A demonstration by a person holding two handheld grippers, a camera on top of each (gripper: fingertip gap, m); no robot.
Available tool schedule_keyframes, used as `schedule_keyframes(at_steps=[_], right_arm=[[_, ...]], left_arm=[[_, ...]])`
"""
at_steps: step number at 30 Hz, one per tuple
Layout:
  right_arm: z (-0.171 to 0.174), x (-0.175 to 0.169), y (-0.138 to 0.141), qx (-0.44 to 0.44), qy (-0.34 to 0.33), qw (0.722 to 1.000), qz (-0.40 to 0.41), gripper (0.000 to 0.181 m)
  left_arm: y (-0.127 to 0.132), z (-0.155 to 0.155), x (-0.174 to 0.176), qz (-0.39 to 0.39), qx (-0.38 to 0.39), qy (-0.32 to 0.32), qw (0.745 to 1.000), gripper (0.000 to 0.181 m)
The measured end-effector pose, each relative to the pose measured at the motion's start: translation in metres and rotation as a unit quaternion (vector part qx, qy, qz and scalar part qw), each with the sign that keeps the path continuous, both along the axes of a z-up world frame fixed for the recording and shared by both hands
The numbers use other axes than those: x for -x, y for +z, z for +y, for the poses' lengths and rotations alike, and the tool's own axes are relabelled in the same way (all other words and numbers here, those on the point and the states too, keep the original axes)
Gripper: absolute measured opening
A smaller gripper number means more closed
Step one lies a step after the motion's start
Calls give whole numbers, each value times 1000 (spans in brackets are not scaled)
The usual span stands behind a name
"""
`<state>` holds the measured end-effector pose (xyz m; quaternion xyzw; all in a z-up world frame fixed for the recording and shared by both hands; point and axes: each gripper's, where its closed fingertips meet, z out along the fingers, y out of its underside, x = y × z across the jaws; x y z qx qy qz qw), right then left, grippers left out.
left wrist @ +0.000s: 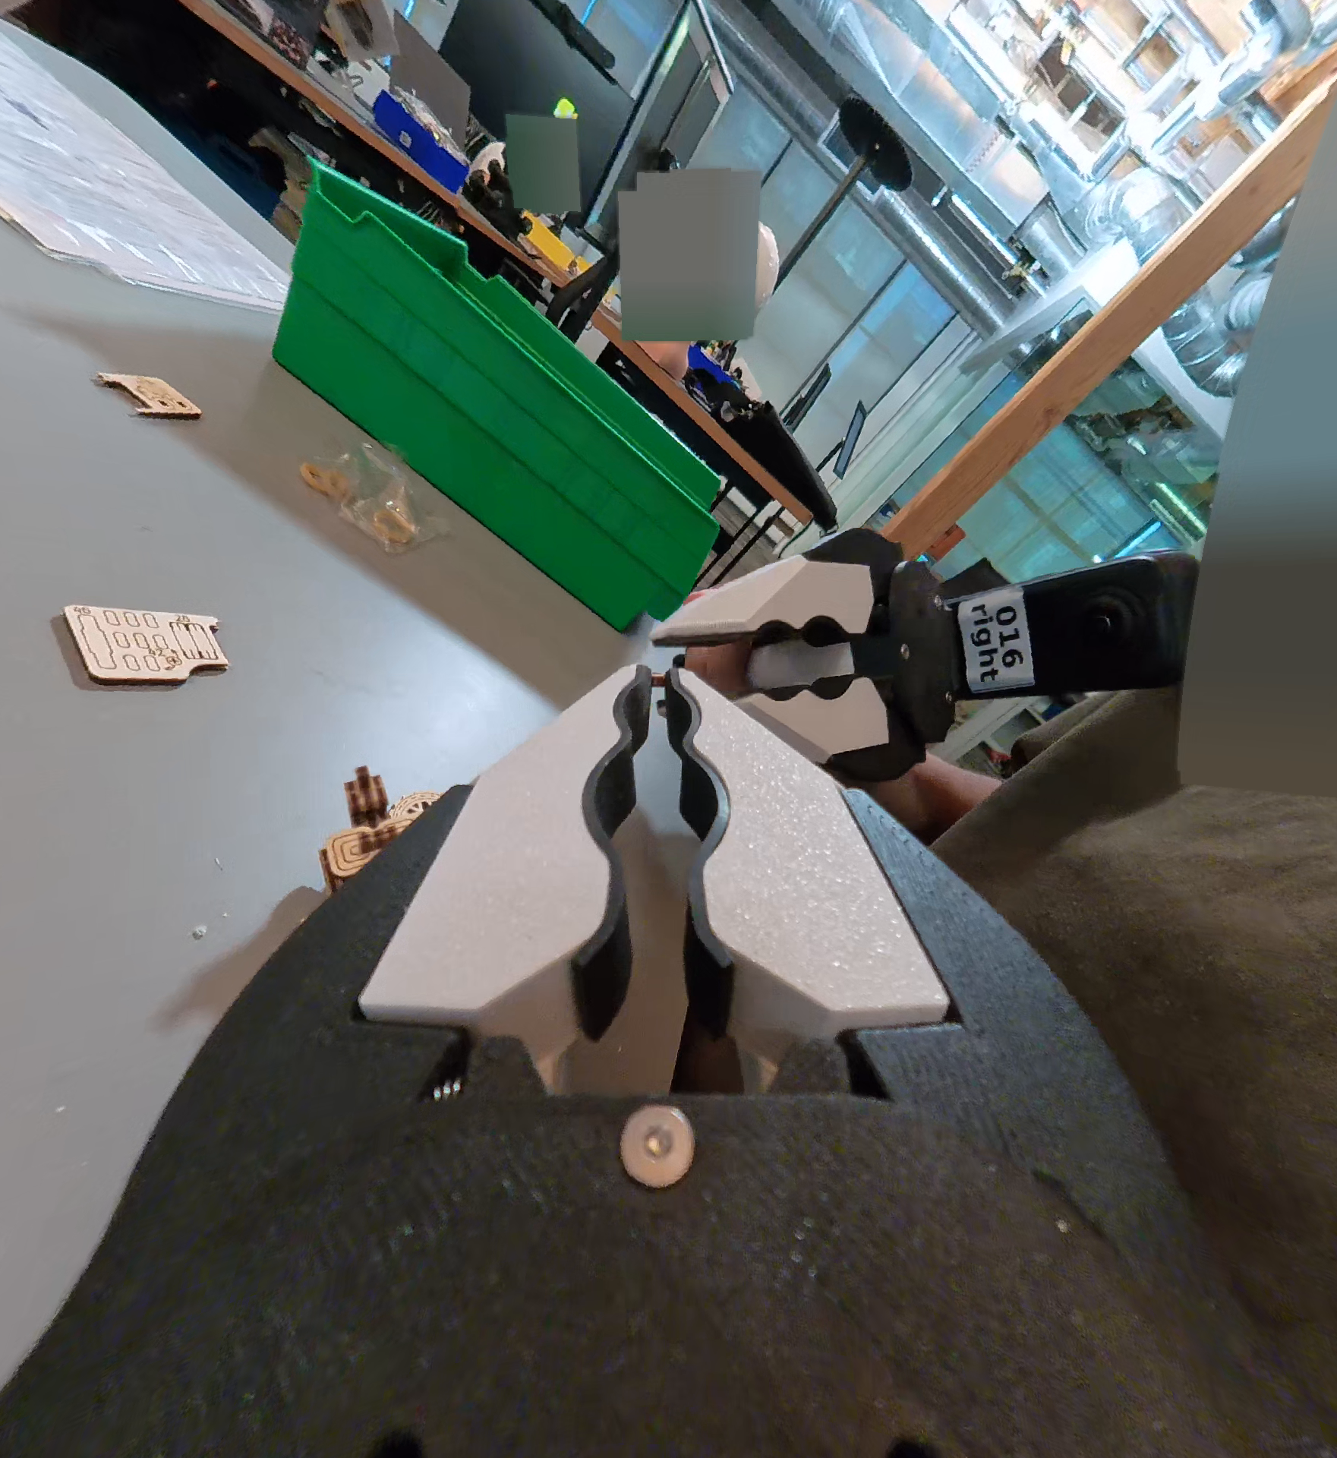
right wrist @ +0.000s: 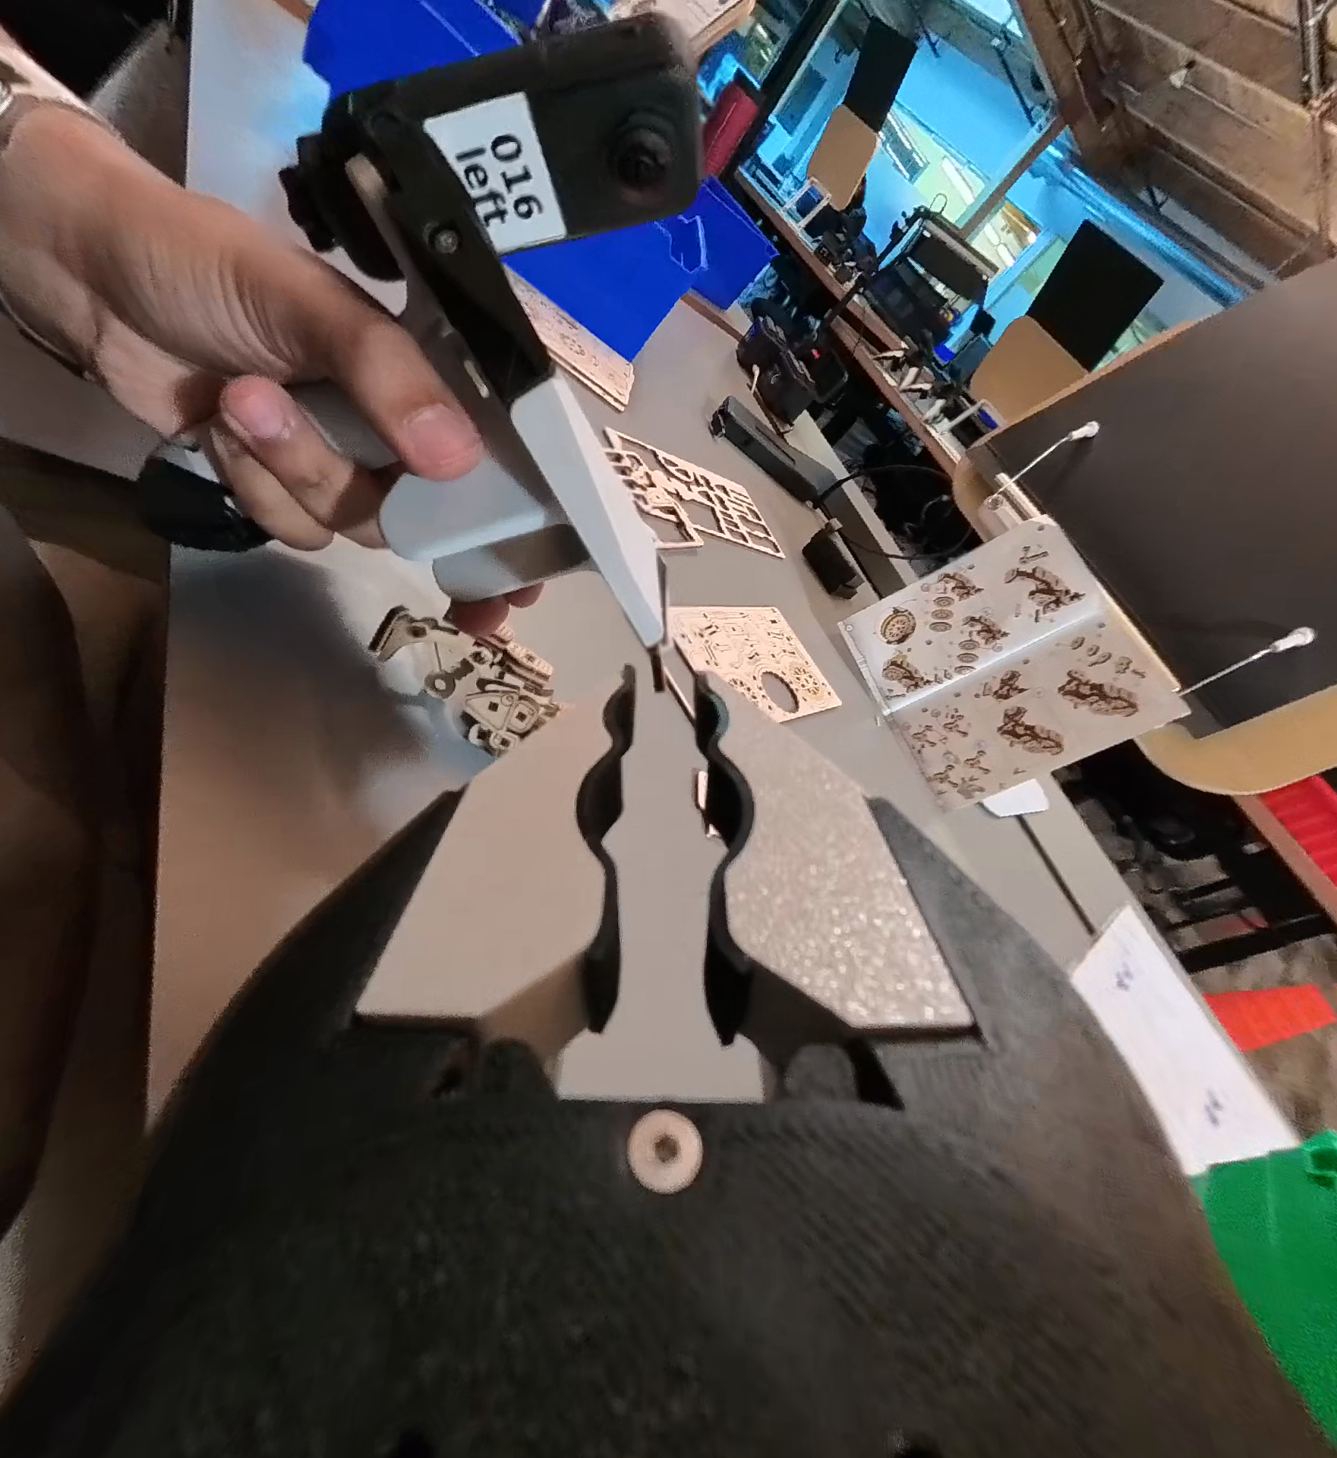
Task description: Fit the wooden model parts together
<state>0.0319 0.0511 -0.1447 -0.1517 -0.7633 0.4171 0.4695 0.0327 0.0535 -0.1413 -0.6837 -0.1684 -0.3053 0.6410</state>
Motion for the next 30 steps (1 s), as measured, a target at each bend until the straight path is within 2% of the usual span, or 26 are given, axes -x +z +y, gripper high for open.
schedule_keyframes(at_steps=[1, 5, 14, 17, 22, 26, 30], right_arm=[[1, 0, 1, 10, 0, 1000, -4, 13], [3, 0, 4, 43, 8, 999, -15, 13], [-3, -11, 17, 151, 74, 984, -49, 9], [-4, -15, 26, 258, 116, 952, -113, 10], [4, -16, 37, 399, 161, 880, -202, 8], [-3, -21, 39, 433, 195, 847, -239, 8], [-10, -25, 39, 439, 212, 835, -256, 4]], left_arm=[[1, 0, 1, -8, -3, 0, 1000, 1], [4, -1, 1, -42, -18, -13, 999, 1], [15, -4, -6, -135, -59, -65, 987, 0], [23, -7, -9, -110, -81, -72, 988, 0], [33, -13, -15, -26, -108, -76, 991, 0], [38, -16, -21, 7, -121, -83, 989, 0], [39, -17, -27, 16, -126, -91, 988, 0]])
